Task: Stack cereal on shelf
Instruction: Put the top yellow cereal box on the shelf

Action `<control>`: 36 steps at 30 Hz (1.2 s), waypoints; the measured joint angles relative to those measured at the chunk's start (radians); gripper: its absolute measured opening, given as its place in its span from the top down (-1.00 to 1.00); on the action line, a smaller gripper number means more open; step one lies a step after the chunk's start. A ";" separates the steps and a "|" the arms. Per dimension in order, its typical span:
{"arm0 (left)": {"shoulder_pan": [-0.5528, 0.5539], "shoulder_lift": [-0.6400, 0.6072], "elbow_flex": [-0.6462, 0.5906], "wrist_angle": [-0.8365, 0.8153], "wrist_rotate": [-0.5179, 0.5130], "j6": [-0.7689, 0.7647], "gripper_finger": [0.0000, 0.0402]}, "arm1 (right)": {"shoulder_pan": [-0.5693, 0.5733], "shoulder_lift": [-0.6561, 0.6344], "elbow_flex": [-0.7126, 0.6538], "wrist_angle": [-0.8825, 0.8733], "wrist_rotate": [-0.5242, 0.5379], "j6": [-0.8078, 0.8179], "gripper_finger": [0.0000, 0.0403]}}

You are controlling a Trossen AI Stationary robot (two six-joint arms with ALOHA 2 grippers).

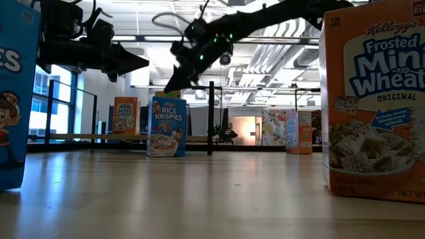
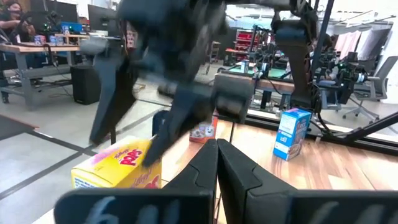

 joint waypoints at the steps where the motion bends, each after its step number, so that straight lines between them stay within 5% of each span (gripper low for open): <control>1: 0.000 0.000 0.000 0.000 0.000 -0.001 1.00 | 0.002 -0.022 -0.011 0.006 0.010 -0.009 -0.16; 5: -0.003 0.000 0.000 -0.004 0.000 -0.009 1.00 | 0.018 -0.113 -0.042 -0.078 0.097 -0.056 0.07; 9: -0.025 0.000 0.000 -0.007 -0.001 -0.010 1.00 | 0.029 -0.205 -0.043 -0.192 0.142 -0.115 0.50; 13: -0.049 0.003 0.006 -0.016 -0.036 -0.033 1.00 | 0.007 -0.241 -0.045 -0.306 0.056 -0.096 0.93; 21: -0.144 0.141 0.093 -0.083 -0.192 -0.039 1.00 | 0.008 -0.316 -0.347 -0.100 0.034 -0.064 0.99; 36: -0.247 0.545 0.370 -0.109 -0.505 -0.035 1.00 | 0.060 -0.947 -1.261 0.666 0.324 0.151 1.00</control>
